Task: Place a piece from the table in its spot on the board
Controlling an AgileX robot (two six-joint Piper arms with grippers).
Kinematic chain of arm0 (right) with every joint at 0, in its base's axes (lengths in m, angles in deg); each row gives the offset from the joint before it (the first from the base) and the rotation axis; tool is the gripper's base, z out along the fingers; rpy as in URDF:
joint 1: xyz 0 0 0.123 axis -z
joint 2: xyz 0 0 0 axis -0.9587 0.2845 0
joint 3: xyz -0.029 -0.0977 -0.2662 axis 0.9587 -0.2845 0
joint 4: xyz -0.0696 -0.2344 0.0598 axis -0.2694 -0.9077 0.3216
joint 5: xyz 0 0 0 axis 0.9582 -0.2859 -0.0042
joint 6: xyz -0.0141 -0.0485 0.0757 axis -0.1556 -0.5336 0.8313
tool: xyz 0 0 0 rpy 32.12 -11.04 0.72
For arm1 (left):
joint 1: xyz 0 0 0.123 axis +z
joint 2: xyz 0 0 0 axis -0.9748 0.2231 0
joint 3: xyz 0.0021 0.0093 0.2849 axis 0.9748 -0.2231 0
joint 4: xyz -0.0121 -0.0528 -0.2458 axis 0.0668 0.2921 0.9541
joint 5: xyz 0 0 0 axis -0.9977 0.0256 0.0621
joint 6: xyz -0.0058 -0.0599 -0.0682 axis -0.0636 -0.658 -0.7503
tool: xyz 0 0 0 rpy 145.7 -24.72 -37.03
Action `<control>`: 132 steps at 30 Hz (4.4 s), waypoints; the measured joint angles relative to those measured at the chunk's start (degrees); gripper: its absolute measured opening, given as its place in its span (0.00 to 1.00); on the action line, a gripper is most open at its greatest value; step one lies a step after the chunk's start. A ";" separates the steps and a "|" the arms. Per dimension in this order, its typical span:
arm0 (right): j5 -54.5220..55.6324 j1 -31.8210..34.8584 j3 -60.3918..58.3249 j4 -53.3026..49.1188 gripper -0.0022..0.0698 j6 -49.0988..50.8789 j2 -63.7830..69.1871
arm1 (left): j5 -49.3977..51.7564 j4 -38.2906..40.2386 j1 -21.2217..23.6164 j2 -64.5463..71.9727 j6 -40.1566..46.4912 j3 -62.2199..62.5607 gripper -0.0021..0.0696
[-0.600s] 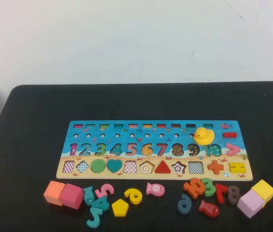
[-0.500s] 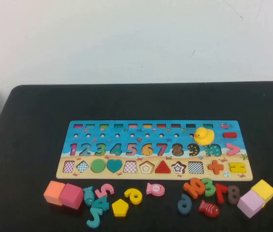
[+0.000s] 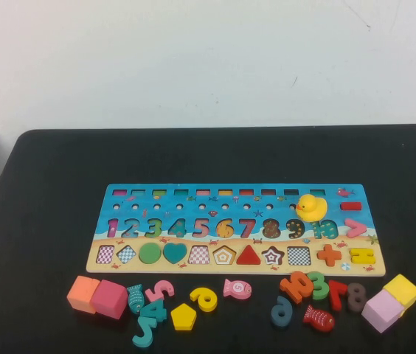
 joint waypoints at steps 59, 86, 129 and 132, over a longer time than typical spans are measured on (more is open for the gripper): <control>0.00 0.00 0.00 0.00 0.06 0.00 0.00 | -16.15 49.21 -0.10 0.00 -16.41 -0.10 0.03; 0.00 0.00 0.00 0.00 0.06 0.00 0.00 | 46.41 31.68 -4.08 49.10 52.80 53.60 0.03; 0.00 0.00 0.00 0.00 0.06 0.00 0.00 | 22.85 -4.15 -37.78 107.60 43.58 66.86 0.74; 0.00 0.00 0.00 0.00 0.06 0.00 0.00 | 22.72 -5.18 -37.78 108.44 41.75 66.86 0.74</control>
